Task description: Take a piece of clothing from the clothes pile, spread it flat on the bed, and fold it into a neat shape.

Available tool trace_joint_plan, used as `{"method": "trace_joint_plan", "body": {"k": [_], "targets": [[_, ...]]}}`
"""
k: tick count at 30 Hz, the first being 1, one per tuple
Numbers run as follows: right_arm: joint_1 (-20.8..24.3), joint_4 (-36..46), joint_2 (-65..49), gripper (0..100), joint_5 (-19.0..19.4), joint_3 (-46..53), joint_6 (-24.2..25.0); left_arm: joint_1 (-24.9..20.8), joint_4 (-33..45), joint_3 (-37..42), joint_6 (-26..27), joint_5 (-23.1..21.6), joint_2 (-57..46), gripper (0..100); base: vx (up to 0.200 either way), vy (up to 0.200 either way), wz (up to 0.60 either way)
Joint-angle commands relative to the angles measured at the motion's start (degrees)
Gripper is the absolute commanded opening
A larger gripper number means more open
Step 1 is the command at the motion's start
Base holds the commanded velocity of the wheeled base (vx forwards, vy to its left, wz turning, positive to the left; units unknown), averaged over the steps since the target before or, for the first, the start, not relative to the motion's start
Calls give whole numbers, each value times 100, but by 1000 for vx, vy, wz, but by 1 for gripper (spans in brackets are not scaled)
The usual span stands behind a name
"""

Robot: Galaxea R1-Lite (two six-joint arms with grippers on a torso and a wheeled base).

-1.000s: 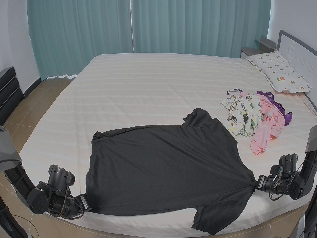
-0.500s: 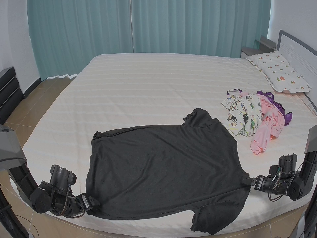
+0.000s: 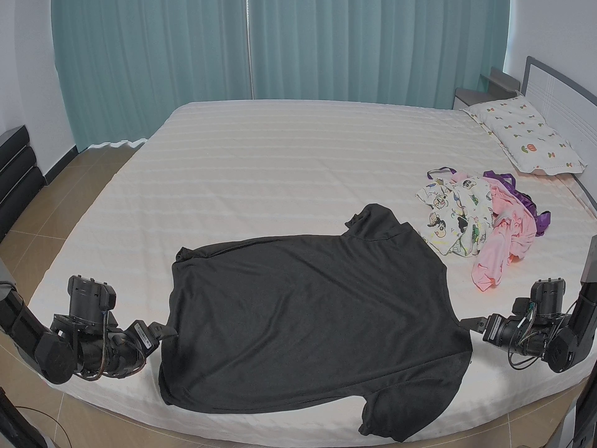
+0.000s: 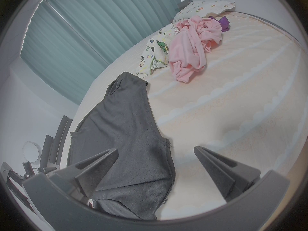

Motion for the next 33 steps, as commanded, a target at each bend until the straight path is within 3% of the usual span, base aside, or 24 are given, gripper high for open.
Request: {"method": "trace_joint_plan", "body": {"k": [1, 5, 14, 23, 27, 33], "targets": [[3, -2, -19, 100, 1, -14, 5, 34, -21, -189, -111, 1, -132, 100, 0, 0, 0], [29, -2, -11, 100, 10, -22, 5, 166, -29, -260, -128, -52, -132, 100, 0, 0, 0], [38, -20, -19, 100, 10, -49, 75, 464, -3, -409, -137, -439, -79, 100, 0, 200, 0], [47, -20, -11, 100, 10, -84, 101, 500, -21, -515, -313, -483, 44, 100, 0, 0, 0], [143, -20, -2, 100, 1, -84, 119, 508, -12, -726, -629, -491, 141, 100, 200, 0, 0], [152, -20, -11, 100, 1, -84, 119, 464, -21, -778, -638, -579, 229, 100, 200, 0, 0]]}}
